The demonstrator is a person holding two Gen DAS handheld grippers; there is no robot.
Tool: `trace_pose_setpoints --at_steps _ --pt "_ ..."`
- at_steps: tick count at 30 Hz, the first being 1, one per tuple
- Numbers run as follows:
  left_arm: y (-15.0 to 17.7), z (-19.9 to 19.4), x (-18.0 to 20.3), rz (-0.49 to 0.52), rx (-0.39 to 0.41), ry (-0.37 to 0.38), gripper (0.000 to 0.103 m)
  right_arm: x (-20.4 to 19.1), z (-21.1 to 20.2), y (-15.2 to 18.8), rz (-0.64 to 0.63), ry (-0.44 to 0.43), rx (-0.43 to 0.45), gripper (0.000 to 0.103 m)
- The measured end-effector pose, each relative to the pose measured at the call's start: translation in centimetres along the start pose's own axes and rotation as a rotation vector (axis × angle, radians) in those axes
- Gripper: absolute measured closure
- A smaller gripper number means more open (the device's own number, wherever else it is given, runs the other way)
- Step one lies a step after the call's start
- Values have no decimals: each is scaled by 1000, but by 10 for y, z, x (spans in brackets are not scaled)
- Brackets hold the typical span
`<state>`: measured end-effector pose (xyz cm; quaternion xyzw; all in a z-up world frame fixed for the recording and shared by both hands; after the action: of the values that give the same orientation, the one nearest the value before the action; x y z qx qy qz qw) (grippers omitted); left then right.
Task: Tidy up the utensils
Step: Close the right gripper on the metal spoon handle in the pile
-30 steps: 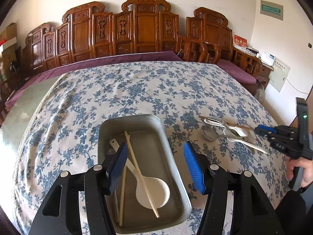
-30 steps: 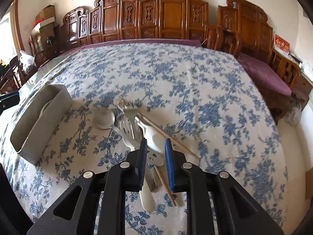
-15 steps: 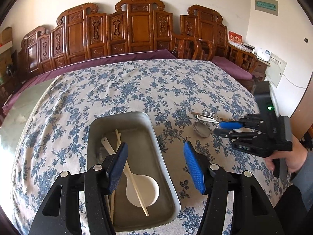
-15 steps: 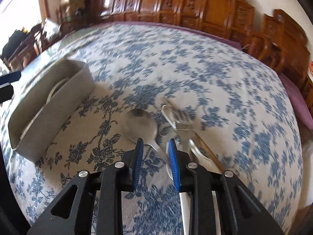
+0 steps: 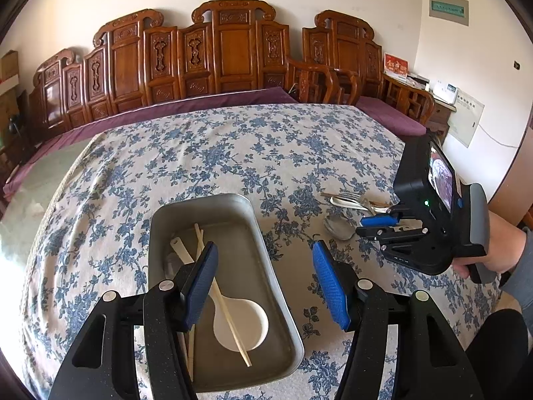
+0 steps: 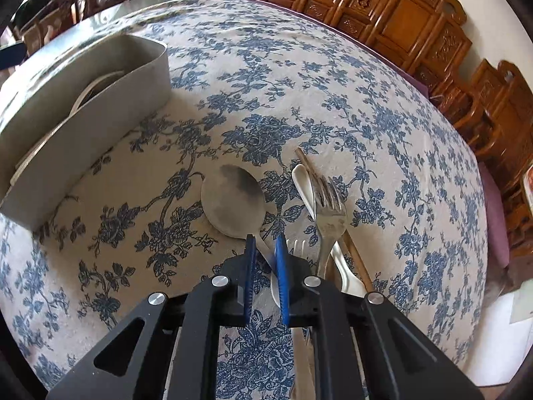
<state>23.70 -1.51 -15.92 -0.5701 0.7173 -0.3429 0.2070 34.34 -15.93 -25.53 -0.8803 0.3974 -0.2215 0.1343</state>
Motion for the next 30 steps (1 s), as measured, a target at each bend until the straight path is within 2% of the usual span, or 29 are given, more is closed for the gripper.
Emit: trace_pose_setpoints --at_steps 2,14,15,17,19,24,26,30 --pt "0 0 0 0 -1 0 47 0 0 0 -9 2 0 89" --pt "0 0 0 3 0 -1 47 -4 -7 0 4 -153 -5 86" --pt "0 0 1 3 -1 -1 47 -5 -7 -1 8 -163 -3 83" --pt "0 0 1 5 -2 -2 47 -6 -9 -3 16 -181 7 69" --pt "0 0 0 3 -1 -3 47 -9 -12 -5 17 -187 28 63" --pt "0 0 -5 -9 0 -4 47 -18 -9 -14 6 -198 43 53" --pt "0 0 -6 -11 -2 -5 47 -22 -4 -18 -8 -185 38 45" --pt "1 0 -6 -8 -4 -5 47 -22 2 -25 4 -185 43 42"
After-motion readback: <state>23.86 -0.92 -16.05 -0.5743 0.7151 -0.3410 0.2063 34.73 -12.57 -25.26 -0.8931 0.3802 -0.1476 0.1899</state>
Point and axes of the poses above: each gripper's, at about its wrist camera, not at the fingertips, and z roughly the way its jaws point, x to its right, y to its underside, the point moved 2 cm from there along z, roughly the way its jaws point, and after that the axes turned 5 degrees about y, right-handed, at the moved point
